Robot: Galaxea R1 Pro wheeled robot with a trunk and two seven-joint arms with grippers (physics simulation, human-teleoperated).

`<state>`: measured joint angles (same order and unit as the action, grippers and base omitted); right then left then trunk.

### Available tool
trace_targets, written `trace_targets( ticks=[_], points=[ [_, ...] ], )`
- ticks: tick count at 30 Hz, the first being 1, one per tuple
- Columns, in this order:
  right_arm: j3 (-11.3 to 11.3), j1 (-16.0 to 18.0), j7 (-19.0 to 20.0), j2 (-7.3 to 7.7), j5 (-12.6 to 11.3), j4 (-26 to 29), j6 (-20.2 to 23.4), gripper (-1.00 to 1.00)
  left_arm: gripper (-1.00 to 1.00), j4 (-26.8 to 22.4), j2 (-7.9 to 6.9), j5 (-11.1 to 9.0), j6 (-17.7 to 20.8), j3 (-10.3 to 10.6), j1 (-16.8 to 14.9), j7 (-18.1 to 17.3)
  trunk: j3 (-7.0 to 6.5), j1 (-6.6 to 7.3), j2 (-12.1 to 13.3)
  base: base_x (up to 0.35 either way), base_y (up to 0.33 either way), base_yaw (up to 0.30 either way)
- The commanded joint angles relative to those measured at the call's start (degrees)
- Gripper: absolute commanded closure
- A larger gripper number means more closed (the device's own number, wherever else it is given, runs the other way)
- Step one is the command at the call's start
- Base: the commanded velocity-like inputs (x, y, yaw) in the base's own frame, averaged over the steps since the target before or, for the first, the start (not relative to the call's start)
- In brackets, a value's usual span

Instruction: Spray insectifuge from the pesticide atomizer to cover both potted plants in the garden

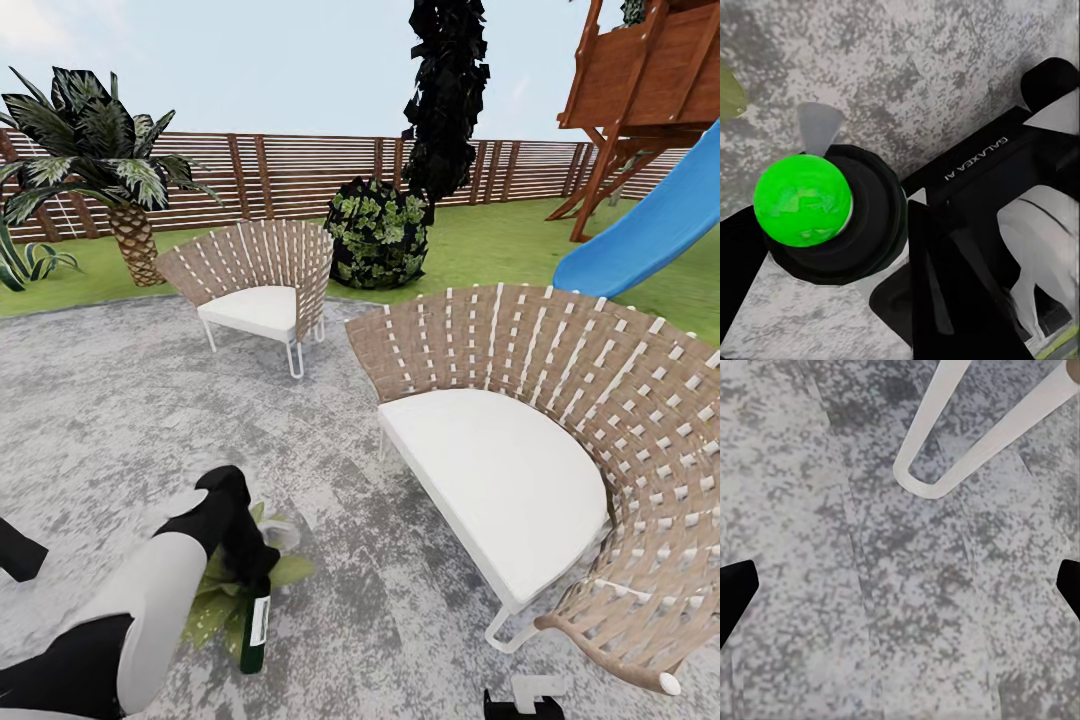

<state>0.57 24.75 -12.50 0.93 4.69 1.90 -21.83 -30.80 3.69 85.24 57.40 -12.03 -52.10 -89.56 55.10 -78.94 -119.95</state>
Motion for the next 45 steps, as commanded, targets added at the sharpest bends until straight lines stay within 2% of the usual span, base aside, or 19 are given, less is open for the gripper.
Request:
trace_targets(
  ticks=[1,6,7,9,14,28,34,42,44,45],
  points=[
    [0.0,0.0,-0.4,0.02,0.5,-0.1,-0.1,-1.0,1.0,-0.1,0.38,0.6,0.6,-0.6,0.0,-0.4,0.05,0.01,0.0,0.0,0.0,0.0],
    [0.0,0.0,-0.3,0.04,0.5,-0.1,-0.1,-1.0,1.0,-0.2,0.64,0.6,0.6,-0.8,0.2,-0.4,0.05,0.01,0.0,0.0,0.0,0.0],
    [0.1,0.0,-0.3,-0.01,0.6,-0.1,-0.1,-1.0,1.0,-0.2,0.54,0.9,0.5,-0.5,1.5,-0.4,0.05,0.01,0.0,0.0,0.0,0.0],
    [0.1,0.0,-0.3,-0.04,0.6,-0.1,-0.1,-1.0,1.0,-0.2,0.53,1.1,0.5,-0.5,1.8,-0.4,0.05,0.01,0.0,0.0,0.0,0.0],
    [0.1,0.0,-0.2,-0.12,0.6,-0.1,-0.1,-1.0,1.0,-0.2,0.58,0.8,0.5,-0.7,3.1,3.2,0.05,0.01,0.0,0.0,0.0,0.171],
    [0.0,0.0,-0.2,-0.08,0.5,-0.1,-0.1,-1.0,1.0,-0.2,0.62,0.6,0.5,-0.8,3.3,4.0,0.05,0.01,0.0,-0.004,0.0,0.021],
    [0.1,0.0,-0.2,-0.09,0.5,-0.1,-0.1,-1.0,1.0,-0.2,0.6,0.6,0.5,-0.8,3.3,4.0,0.05,0.01,0.0,-0.256,0.0,0.0],
    [0.1,0.0,-0.2,-0.37,0.5,-0.2,-0.1,-1.0,1.0,-0.3,-0.12,0.7,0.5,-0.7,4.1,4.2,0.05,0.01,0.0,-0.065,0.0,0.132],
    [0.1,0.0,-0.2,-0.33,0.5,-0.2,-0.1,-1.0,1.0,-0.4,0.01,0.6,0.6,-0.9,4.2,5.5,0.05,0.01,0.0,-0.002,0.0,0.14],
    [0.1,0.0,-0.2,-0.27,0.5,-0.2,-0.1,-1.0,1.0,-2.5,0.56,0.6,0.6,-1.0,4.2,6.6,0.05,0.01,0.0,0.0,0.0,0.029]
  ],
)
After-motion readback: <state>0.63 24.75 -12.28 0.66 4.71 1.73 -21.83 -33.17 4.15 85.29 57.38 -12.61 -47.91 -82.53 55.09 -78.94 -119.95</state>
